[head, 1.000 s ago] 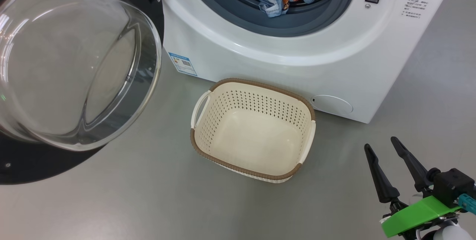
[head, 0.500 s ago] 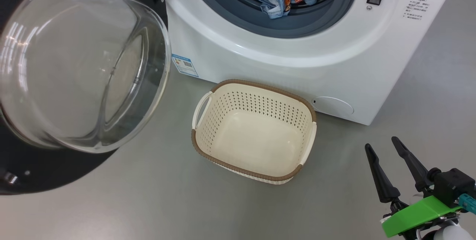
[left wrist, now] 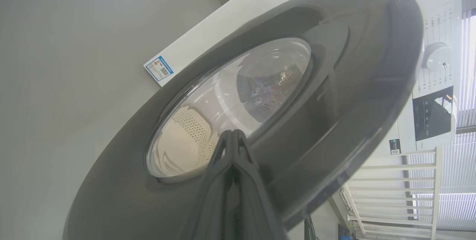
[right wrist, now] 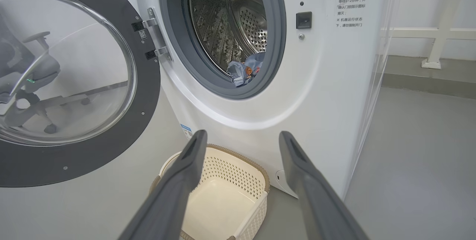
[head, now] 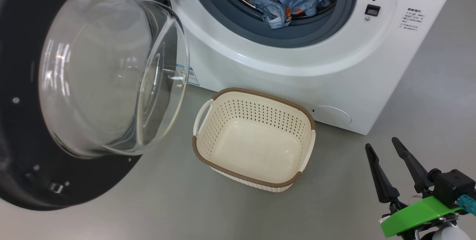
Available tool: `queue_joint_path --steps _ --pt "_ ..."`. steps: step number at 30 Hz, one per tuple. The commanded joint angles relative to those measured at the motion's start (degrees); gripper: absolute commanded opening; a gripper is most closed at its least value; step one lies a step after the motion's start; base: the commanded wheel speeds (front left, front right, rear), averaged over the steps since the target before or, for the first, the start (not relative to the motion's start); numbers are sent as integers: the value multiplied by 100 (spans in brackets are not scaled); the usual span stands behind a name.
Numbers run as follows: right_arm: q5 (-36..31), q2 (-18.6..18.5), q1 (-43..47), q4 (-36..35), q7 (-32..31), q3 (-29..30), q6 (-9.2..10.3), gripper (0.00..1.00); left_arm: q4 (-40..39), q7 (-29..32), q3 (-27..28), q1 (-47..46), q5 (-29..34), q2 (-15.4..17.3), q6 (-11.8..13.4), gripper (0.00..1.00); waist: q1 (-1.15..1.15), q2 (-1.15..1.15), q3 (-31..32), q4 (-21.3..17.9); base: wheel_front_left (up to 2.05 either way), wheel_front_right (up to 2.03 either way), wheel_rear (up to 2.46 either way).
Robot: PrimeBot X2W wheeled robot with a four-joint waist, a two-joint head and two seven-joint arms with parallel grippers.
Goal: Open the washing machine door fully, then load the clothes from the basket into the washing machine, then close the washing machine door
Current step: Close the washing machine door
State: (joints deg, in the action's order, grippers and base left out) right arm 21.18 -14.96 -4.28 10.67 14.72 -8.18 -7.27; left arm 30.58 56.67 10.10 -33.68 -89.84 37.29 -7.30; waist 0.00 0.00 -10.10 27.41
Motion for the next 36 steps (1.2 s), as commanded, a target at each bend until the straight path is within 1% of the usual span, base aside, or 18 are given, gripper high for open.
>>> queue_joint_path --steps 1,9,10,13,22,29,36 --pt "6 -29 30 -125 28 -119 -22 100 -390 167 136 22 -85 313 -18 0 0 0 38 10 0 0 0" --pt "13 12 81 -144 28 -72 -22 100 -1434 468 -61 304 -149 90 -19 0 0 0 106 -10 0 0 0" --pt "13 12 81 -144 28 -72 -22 100 -1434 468 -61 304 -149 90 -19 0 0 0 106 -10 0 0 0" --pt "13 30 109 -165 28 -39 -22 100 -1862 579 -142 431 -164 9 -19 0 0 0 138 -71 0 0 0" --pt "4 80 135 -198 28 23 -22 100 -2525 798 -210 585 -269 -117 -19 0 0 0 133 -270 0 0 0" --pt "-11 113 115 -218 28 67 -22 100 -2954 812 -342 580 -184 -301 -19 0 0 0 106 -531 0 0 0" --pt "-29 158 93 -252 28 123 -22 100 -3176 766 -464 467 -109 -484 -19 0 0 0 66 -847 0 0 0"
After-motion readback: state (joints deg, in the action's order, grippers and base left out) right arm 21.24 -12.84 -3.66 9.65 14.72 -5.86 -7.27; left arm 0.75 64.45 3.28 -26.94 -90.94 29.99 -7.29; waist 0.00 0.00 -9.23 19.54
